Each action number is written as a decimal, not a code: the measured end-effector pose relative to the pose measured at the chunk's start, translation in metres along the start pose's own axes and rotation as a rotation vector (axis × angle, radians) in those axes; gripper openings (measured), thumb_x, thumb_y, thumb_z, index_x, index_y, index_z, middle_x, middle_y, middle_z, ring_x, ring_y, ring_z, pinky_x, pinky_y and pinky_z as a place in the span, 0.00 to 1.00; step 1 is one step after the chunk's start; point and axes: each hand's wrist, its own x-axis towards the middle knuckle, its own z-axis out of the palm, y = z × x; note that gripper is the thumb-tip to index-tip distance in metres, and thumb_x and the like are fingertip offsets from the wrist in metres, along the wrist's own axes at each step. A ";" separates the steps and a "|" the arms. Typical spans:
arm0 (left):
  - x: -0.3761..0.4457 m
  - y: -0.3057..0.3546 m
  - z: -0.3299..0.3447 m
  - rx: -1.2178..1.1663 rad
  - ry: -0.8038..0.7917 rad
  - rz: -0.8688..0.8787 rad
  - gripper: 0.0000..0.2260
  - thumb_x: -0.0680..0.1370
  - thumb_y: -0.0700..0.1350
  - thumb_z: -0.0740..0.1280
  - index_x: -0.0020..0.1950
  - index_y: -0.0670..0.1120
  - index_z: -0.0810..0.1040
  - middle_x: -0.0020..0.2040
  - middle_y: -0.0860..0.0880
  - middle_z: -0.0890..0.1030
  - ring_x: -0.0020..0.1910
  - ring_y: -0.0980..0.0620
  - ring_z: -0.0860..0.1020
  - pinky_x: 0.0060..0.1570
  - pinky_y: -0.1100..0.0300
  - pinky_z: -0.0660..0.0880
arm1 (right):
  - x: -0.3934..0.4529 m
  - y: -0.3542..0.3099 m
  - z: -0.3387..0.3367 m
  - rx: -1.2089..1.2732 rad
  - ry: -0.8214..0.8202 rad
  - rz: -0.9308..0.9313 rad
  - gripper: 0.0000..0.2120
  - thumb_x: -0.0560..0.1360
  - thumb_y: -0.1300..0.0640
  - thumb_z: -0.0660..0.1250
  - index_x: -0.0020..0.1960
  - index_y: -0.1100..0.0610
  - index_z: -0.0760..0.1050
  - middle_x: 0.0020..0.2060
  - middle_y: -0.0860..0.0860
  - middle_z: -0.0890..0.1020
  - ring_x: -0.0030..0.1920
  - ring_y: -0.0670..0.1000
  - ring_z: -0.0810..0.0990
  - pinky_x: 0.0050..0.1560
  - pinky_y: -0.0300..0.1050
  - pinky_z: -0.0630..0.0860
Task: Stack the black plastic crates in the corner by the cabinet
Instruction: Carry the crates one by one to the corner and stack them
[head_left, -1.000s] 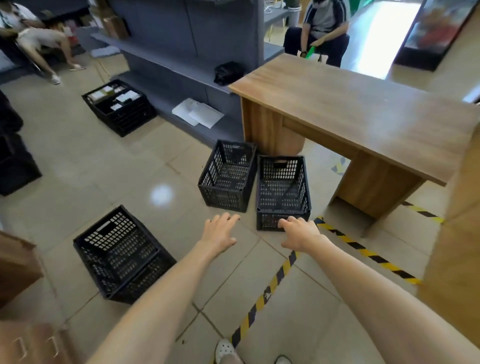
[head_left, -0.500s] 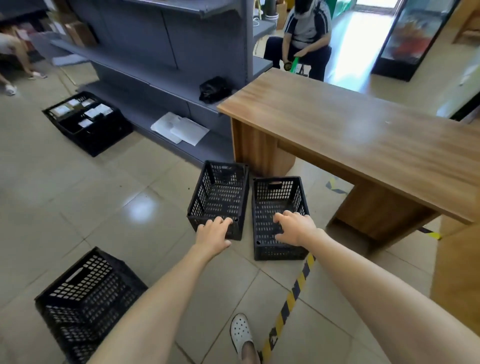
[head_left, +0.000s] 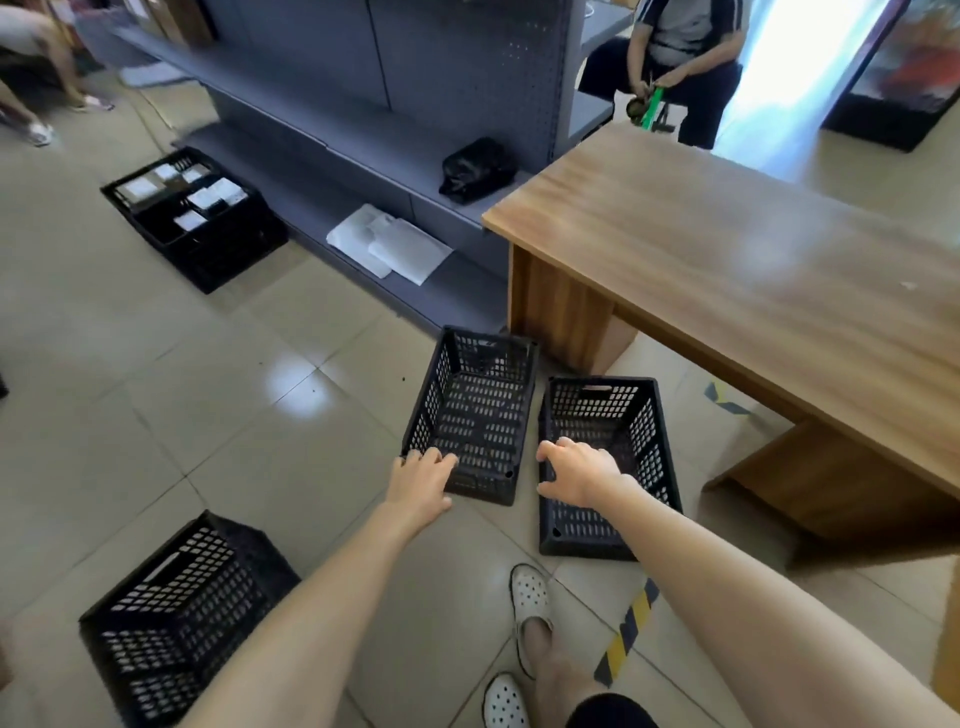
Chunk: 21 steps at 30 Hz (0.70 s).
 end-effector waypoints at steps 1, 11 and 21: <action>0.011 -0.008 -0.004 0.010 -0.006 -0.002 0.25 0.75 0.52 0.68 0.70 0.51 0.67 0.66 0.48 0.71 0.65 0.44 0.70 0.61 0.50 0.68 | 0.013 0.003 -0.005 -0.014 -0.019 0.005 0.26 0.76 0.44 0.64 0.71 0.50 0.65 0.63 0.53 0.72 0.63 0.58 0.74 0.59 0.55 0.71; 0.150 -0.065 -0.089 -0.140 0.056 -0.094 0.24 0.75 0.52 0.69 0.70 0.53 0.68 0.67 0.49 0.72 0.65 0.45 0.71 0.61 0.49 0.68 | 0.163 0.007 -0.122 0.121 0.118 0.031 0.22 0.75 0.43 0.64 0.66 0.50 0.69 0.57 0.51 0.76 0.56 0.55 0.78 0.53 0.54 0.78; 0.250 -0.156 -0.088 -0.148 -0.076 -0.033 0.26 0.75 0.54 0.69 0.71 0.54 0.66 0.68 0.49 0.72 0.66 0.45 0.71 0.64 0.48 0.67 | 0.261 -0.017 -0.134 0.045 -0.004 0.134 0.19 0.74 0.43 0.65 0.62 0.50 0.71 0.57 0.51 0.76 0.58 0.56 0.77 0.51 0.50 0.75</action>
